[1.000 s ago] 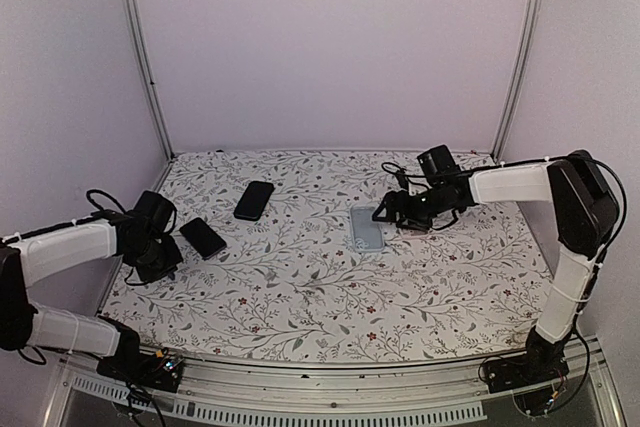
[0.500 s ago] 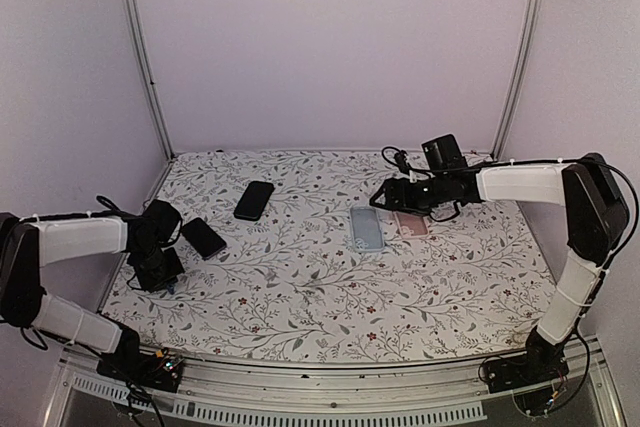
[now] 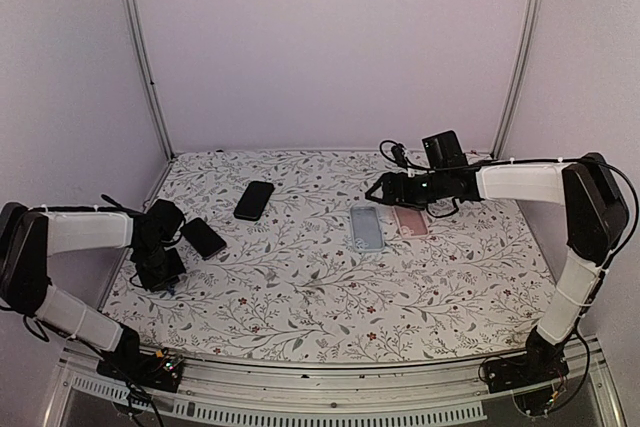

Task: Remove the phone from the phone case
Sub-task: Place the phone at the center of the board.

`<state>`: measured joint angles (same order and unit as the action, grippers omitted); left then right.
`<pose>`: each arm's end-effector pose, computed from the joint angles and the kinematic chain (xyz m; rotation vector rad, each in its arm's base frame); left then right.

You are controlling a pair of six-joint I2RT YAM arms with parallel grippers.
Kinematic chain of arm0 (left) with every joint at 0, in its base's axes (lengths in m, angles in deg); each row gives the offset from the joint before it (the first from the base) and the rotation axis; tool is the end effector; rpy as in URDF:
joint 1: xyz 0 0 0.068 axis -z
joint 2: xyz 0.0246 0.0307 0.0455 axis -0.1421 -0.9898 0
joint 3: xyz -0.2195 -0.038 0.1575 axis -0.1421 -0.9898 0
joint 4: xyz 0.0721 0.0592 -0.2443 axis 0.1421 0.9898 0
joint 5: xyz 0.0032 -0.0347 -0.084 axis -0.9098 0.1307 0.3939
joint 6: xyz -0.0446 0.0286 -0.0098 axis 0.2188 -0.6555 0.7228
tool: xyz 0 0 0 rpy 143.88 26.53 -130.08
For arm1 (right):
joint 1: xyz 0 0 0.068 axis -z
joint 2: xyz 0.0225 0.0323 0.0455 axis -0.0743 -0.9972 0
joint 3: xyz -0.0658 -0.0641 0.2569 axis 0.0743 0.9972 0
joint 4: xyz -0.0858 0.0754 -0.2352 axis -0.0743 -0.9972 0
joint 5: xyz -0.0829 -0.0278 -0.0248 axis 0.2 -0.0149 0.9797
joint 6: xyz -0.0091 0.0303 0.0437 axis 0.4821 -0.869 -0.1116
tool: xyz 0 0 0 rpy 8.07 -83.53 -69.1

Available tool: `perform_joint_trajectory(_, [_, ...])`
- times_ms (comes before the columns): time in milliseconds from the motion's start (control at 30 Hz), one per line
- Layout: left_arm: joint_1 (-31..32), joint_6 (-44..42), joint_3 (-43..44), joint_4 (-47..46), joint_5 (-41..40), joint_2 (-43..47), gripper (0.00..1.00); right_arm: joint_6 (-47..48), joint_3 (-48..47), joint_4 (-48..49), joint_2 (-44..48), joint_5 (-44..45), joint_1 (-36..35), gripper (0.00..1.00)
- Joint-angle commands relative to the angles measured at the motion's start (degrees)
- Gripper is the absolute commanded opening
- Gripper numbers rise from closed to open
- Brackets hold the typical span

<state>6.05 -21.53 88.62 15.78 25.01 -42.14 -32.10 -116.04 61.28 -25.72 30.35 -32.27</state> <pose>0.1991 -0.0421 0.1421 -0.9949 2.7247 0.1717 0.3403 0.1985 0.2133 -0.3848 2.3391 0.9516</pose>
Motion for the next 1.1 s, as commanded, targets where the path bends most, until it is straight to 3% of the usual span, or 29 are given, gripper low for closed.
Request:
perform_joint_trajectory(0, [-0.6,0.2,1.1,-1.3,-0.2,-0.6,0.12,0.6,-1.1,1.8,-0.3,-1.1,-0.2,0.93])
perform_joint_trajectory(1067, [-0.6,-4.1,3.9,-5.1,2.0,-1.9,0.39,0.3,-3.5,0.8,-2.1,-0.9,-1.4,0.94])
